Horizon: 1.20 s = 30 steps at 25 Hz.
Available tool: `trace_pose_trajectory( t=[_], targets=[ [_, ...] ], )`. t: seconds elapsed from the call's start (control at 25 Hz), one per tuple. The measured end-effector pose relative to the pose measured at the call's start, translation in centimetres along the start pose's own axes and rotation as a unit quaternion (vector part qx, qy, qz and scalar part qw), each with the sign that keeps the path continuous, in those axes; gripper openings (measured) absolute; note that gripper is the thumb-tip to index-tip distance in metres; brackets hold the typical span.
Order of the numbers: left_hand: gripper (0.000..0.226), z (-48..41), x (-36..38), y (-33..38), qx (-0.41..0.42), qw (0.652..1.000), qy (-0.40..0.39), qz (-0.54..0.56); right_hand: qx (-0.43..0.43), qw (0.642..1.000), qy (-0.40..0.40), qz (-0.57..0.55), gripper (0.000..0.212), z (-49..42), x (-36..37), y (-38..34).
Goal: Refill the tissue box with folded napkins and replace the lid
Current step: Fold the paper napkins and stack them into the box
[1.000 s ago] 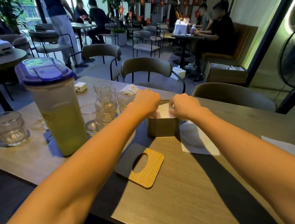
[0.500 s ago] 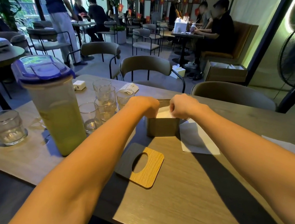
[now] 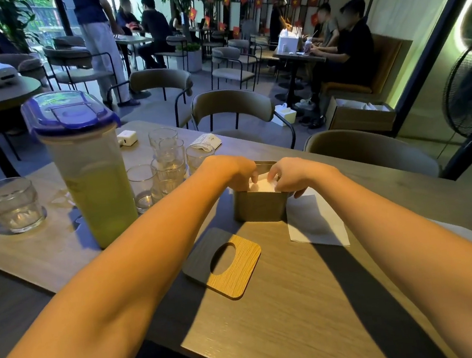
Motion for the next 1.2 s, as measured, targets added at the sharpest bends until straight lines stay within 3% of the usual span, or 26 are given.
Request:
trace_pose_trajectory(
  t=[0.36,0.56,0.76,0.96,1.2],
  targets=[
    [0.033,5.0,-5.1,0.9,0.006,0.983,0.177,0.055,-0.009,0.98,0.165,-0.114,0.031,6.2,-4.8,1.8],
    [0.024,9.3,-6.0,7.9,0.082,0.959,0.26,0.081,0.01,0.982,0.154,-0.105,0.025,12.4,-4.7,4.9],
    [0.026,9.8,-1.0,14.6,0.125,0.959,0.229,0.109,0.01,0.992,0.103,-0.078,0.023,16.2,-0.2,6.3],
    [0.036,7.0,5.6,15.3,0.042,0.985,0.158,0.059,0.003,0.991,0.104,-0.081,0.026,17.4,4.7,6.7],
    [0.022,7.5,5.9,15.4,0.032,0.964,0.244,0.098,0.025,0.982,0.185,-0.036,0.017,18.1,5.2,7.1]
  ],
)
Point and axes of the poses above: each hand's wrist, its own z-axis away from the middle knuckle, its own x-axis out of the palm, y = z × x, the point moved 9 cm from there along -z, towards the middle knuckle, and after that the axes turned 9 degrees about -x, right-handed, at the moved point
